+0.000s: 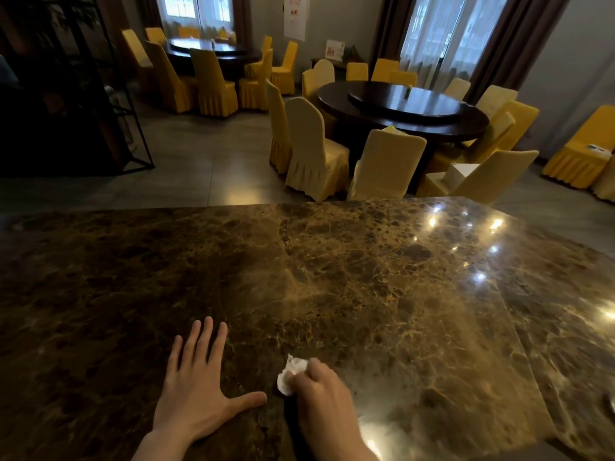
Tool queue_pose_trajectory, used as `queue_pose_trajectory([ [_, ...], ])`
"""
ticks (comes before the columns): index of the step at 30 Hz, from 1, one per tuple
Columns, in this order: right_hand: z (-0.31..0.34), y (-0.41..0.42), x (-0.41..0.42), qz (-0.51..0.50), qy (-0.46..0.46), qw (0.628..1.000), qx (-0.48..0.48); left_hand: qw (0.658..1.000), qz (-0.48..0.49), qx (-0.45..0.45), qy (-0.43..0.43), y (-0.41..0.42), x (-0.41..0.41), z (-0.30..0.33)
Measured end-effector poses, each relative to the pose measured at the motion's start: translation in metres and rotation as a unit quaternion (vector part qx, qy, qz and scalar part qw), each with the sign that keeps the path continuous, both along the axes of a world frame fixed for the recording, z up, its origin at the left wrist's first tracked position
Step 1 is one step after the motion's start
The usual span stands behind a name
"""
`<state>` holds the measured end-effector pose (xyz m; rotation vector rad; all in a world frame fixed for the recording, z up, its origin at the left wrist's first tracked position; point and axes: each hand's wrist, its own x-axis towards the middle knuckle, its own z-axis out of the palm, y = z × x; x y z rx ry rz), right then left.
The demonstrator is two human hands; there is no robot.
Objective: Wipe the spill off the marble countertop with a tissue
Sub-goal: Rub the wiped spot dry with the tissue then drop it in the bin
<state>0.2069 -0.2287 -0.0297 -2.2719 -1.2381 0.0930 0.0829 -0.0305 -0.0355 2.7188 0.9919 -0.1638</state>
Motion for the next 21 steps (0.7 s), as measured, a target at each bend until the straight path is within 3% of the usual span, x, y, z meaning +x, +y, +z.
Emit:
queue_pose_trajectory([
  [7, 0.021, -0.010, 0.097, -0.281, -0.031, 0.959, -0.024, 1.000, -0.001, -0.007, 0.011, -0.001, 0.001, 0.003],
  [9, 0.021, 0.015, 0.074, -0.253, -0.003, 0.967, -0.011, 1.000, 0.001, -0.009, 0.011, -0.001, 0.001, 0.002],
  [11, 0.017, 0.042, 0.034, -0.152, 0.036, 0.988, 0.010, 1.000, 0.000, -0.006, 0.008, 0.000, 0.001, 0.001],
  [14, 0.012, 0.056, 0.009, -0.015, 0.011, 1.000, -0.017, 1.000, 0.003, -0.006, 0.011, 0.001, 0.002, 0.000],
  [16, 0.018, 0.054, 0.033, -0.034, 0.000, 0.999, -0.029, 1.000, 0.001, -0.006, 0.007, 0.001, 0.001, 0.001],
  [19, 0.030, 0.051, 0.067, -0.161, -0.006, 0.986, -0.048, 1.000, 0.005, -0.006, -0.003, 0.000, 0.000, 0.001],
  [21, 0.033, 0.061, 0.060, -0.165, -0.025, 0.985, -0.036, 1.000, 0.006, -0.009, -0.001, -0.001, 0.001, 0.001],
])
